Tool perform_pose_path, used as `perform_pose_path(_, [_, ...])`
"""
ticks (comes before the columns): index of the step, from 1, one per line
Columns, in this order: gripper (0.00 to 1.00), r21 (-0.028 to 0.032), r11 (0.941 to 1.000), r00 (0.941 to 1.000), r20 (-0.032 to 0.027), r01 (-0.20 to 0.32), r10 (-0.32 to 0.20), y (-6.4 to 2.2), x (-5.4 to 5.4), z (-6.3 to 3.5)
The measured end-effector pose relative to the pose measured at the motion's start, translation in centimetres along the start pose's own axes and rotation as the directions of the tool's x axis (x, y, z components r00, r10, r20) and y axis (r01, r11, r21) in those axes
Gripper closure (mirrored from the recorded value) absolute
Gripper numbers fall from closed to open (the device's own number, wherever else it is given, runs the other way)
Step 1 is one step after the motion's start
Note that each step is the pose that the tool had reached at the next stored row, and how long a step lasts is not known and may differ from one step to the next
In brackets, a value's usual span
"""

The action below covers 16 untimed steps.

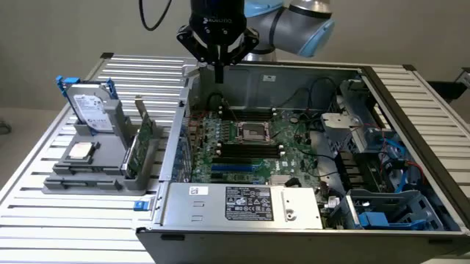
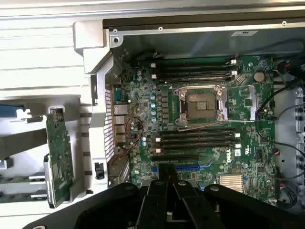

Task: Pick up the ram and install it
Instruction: 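Reach for the ram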

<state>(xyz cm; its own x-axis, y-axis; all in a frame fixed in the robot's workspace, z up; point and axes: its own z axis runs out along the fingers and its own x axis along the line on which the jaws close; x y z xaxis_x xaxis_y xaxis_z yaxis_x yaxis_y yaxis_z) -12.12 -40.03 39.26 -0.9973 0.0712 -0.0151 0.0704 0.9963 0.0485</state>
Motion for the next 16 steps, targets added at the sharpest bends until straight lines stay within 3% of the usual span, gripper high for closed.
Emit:
perform_pose_path(11, [0.89, 0.0001, 1.0000, 1.0000, -0.0002, 0.000, 0.000, -0.02, 0.1, -0.01])
perform_pose_path(16, [0.89, 0.0000, 1.0000, 1.0000, 0.0000, 0.000, 0.000, -0.17, 2.3, -0.04])
